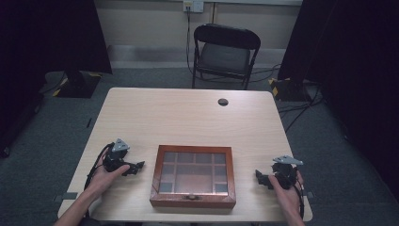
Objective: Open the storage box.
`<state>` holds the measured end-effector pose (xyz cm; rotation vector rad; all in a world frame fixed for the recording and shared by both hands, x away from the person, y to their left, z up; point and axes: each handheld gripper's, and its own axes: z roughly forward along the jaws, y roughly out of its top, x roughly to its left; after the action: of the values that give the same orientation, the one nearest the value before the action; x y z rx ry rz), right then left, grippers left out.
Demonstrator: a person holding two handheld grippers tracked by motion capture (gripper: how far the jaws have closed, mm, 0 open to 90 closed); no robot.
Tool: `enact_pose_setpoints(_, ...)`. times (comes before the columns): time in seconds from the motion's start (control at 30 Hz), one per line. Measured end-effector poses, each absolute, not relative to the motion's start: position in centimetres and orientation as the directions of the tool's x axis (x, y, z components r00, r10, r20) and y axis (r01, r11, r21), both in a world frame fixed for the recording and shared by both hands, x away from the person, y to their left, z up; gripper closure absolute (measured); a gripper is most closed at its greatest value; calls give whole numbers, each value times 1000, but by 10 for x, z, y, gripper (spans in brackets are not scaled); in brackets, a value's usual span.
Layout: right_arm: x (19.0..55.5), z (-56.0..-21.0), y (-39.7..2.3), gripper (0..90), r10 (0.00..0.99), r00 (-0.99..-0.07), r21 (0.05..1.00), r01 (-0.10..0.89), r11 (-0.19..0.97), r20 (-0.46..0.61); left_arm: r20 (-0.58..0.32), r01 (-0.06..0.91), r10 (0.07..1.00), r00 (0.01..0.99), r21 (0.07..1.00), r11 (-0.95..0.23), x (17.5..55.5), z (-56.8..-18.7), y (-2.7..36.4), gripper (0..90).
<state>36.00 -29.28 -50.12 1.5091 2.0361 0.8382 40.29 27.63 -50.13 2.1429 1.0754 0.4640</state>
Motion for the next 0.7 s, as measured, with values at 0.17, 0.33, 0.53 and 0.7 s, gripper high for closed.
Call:
enact_pose_setpoints(0.17, 360, -501, -293, 0, 958, -286, 710, 672, 209, -11, -3, 574, 817, 577, 713, -403, 401, -498, 277, 147)
enact_pose_setpoints(0.33, 360, -501, -293, 0, 958, -286, 710, 673, 208, -10, -27, 575, 803, 595, 713, -402, 398, -492, 274, 189)
enact_pose_setpoints(0.53, 360, -501, -293, 0, 958, -287, 710, 672, 210, -11, -61, 532, 769, 636, 757, -379, 393, -479, 265, 215)
enact_pose_setpoints(0.7, 360, -501, -293, 0, 957, -289, 711, 671, 212, -13, -109, 510, 735, 670, 786, -349, 388, -468, 260, 217)
